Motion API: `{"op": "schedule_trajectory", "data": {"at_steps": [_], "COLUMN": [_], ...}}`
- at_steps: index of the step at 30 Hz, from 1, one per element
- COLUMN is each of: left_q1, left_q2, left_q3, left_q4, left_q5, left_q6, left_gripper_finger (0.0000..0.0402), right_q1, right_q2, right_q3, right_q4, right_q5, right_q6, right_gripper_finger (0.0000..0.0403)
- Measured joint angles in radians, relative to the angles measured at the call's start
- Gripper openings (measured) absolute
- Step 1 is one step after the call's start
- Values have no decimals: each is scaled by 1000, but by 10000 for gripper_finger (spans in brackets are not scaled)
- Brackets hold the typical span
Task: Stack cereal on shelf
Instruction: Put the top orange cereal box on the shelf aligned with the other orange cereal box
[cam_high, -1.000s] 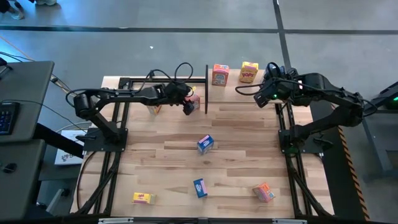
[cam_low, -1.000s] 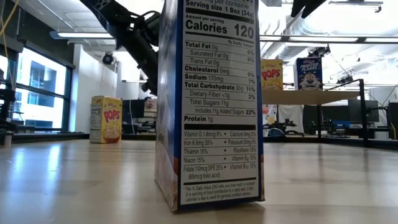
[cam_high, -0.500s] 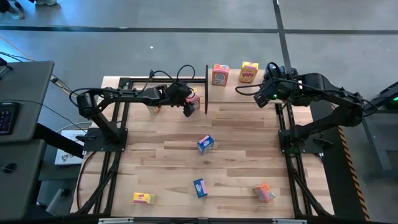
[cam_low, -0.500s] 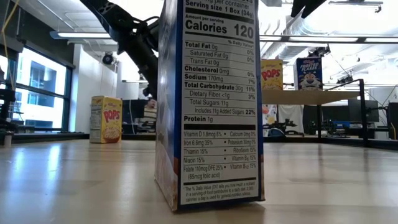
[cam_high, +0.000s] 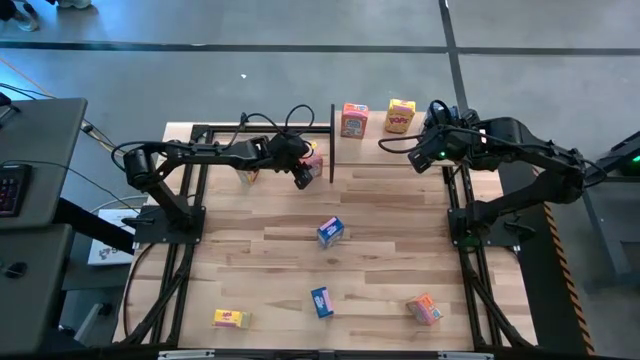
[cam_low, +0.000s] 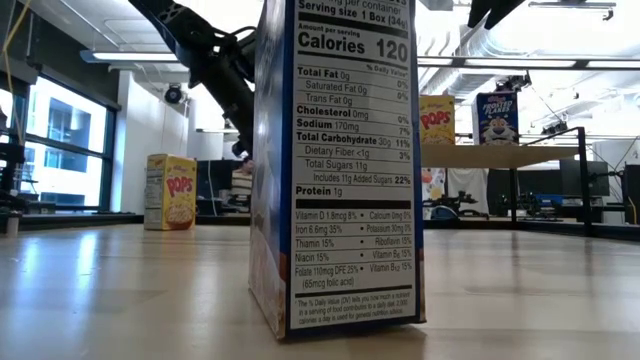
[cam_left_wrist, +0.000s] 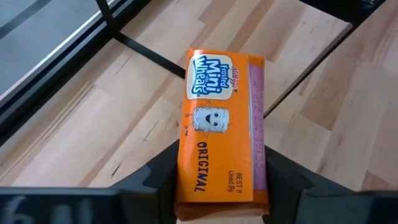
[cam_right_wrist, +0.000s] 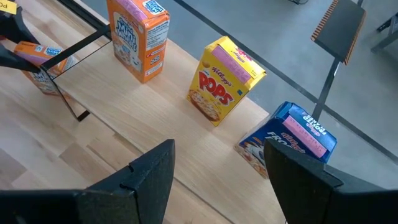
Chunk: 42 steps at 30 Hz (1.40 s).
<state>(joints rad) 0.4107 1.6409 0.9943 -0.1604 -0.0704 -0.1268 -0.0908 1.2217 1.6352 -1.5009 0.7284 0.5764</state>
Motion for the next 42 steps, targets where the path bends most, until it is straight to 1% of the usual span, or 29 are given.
{"op": "schedule_trajectory", "data": {"at_steps": [6,11,19,26,30,34,37,42], "left_q1": [0,0,-10,-60,-83,-99,-111,-119], "left_q2": [-5,-40,-154,-280,-364,-429,-457,-451], "left_q3": [0,0,0,0,0,34,68,142], "left_q4": [-6,-28,-54,-65,-78,-127,-125,-125], "left_q5": [1,3,9,9,8,-13,-24,-24], "left_q6": [7,33,35,69,62,61,94,172], "left_gripper_finger": [146,145,145,145,145,145,145,145], "right_q1": [0,0,0,0,0,0,0,0], "right_q2": [0,0,0,0,0,0,0,0], "right_q3": [0,0,0,0,0,0,0,0], "right_q4": [0,0,0,0,0,0,0,0], "right_q5": [-3,-4,-5,-6,-6,-6,-6,-6], "right_q6": [0,1,10,10,10,10,10,10], "right_gripper_finger": [239,239,239,239,239,239,239,239]}}
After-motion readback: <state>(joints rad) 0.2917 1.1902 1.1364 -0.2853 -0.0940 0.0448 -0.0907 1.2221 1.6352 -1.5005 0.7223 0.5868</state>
